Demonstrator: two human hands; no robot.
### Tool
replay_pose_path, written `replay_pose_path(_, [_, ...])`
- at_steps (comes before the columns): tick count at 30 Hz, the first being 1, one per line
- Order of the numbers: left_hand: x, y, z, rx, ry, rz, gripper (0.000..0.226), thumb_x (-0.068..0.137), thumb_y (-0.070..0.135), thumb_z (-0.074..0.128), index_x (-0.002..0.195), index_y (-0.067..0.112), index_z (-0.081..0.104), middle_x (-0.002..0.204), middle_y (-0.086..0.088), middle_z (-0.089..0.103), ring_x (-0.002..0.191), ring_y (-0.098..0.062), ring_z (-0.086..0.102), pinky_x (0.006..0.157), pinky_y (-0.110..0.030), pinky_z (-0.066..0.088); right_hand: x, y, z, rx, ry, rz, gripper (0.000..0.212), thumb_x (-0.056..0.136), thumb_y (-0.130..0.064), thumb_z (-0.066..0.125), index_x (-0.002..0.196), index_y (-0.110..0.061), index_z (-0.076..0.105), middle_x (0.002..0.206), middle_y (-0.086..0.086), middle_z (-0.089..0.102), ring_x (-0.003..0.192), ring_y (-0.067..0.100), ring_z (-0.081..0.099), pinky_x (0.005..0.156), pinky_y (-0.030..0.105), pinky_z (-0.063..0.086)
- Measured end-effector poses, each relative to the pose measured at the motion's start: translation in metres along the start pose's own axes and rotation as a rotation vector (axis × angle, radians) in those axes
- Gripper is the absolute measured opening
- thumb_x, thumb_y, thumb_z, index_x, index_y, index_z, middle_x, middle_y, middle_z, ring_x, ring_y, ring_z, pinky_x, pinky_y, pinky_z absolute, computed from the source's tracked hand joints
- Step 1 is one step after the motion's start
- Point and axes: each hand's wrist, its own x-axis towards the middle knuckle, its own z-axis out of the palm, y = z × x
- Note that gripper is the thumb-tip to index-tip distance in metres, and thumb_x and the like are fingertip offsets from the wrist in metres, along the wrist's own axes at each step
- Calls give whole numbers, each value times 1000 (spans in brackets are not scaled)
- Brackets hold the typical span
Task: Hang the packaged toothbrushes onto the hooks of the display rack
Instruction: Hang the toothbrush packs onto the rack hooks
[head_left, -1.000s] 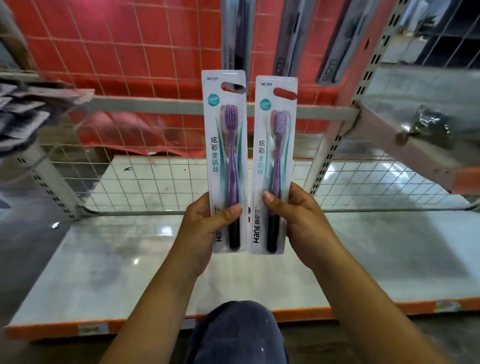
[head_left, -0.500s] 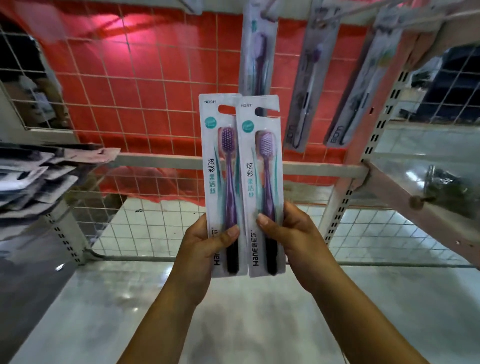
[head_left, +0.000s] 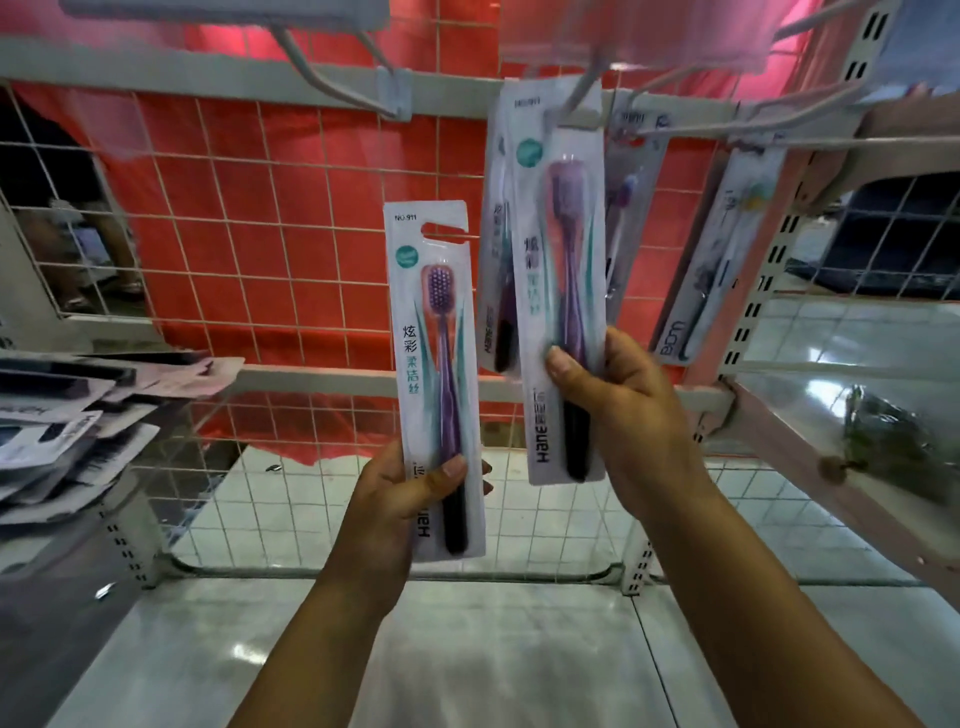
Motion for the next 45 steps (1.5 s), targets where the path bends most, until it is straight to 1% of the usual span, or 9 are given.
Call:
replay_pose_path(7, [7,-4,15,-8,1,-1,31,65,21,62,95,15,63,74,-4,72,69,-16,68,58,-21,54,23,20,12,22,104,19,11,89,-8,57,96,-17,57,95,2,67,88,15,66,74,26,54])
replay_pose_path(19, [3,0,9,38,0,-18,34,64,22,63,97,12,63,78,-9,72,72,-20,69,63,-26,57,65,31,11,-674,168,-64,41,99,-30,39,134,-9,29,119,15,56,106,31,57,87,42,49])
replay_pose_path(24, [5,6,13,47,16,-6,35,64,21,65,98,12,63,80,-10,71,77,-24,67,64,-27,57,66,31,13,-767,182,-39,42,98,-33,40,129,-6,34,113,18,57,103,35,57,82,43,49])
replay_pose_path(27, [2,6,18,35,19,-12,36,62,19,75,96,12,65,78,-7,71,76,-22,67,64,-27,57,57,33,12,-883,224,-19,60,95,-42,43,143,-11,25,137,16,40,129,32,34,104,48,35])
replay_pose_path(30, [-1,7,21,11,18,-17,34,62,21,66,95,12,64,75,-6,70,71,-20,68,61,-25,56,29,24,15,-712,288,-45,66,90,-49,48,145,-18,26,148,6,26,136,21,22,110,49,28])
replay_pose_path(33, [-3,10,23,0,-13,14,35,62,20,64,97,16,63,78,-5,72,73,-19,69,62,-25,57,-3,10,24,-369,69,42,68,80,-57,55,138,-25,39,132,-5,47,122,11,46,94,32,50])
replay_pose_path(38, [-6,12,28,-18,-64,61,35,63,21,63,98,19,63,85,0,74,82,-16,70,68,-24,57,-19,8,31,-217,-109,120,40,83,-15,67,117,-26,50,116,-2,61,108,16,60,84,34,56])
replay_pose_path(41, [-7,12,23,209,-47,91,28,64,33,63,90,23,63,79,7,73,80,-14,69,68,-21,56,-15,7,33,-196,-116,68,36,87,-5,60,116,-25,49,115,-3,60,111,16,59,90,31,53])
replay_pose_path(45, [-4,10,6,1287,-44,169,42,76,67,46,100,34,58,95,17,63,90,-5,58,76,-22,49,-6,-3,37,-276,-129,-12,37,91,-5,54,119,-28,47,109,-14,56,113,9,55,94,20,48])
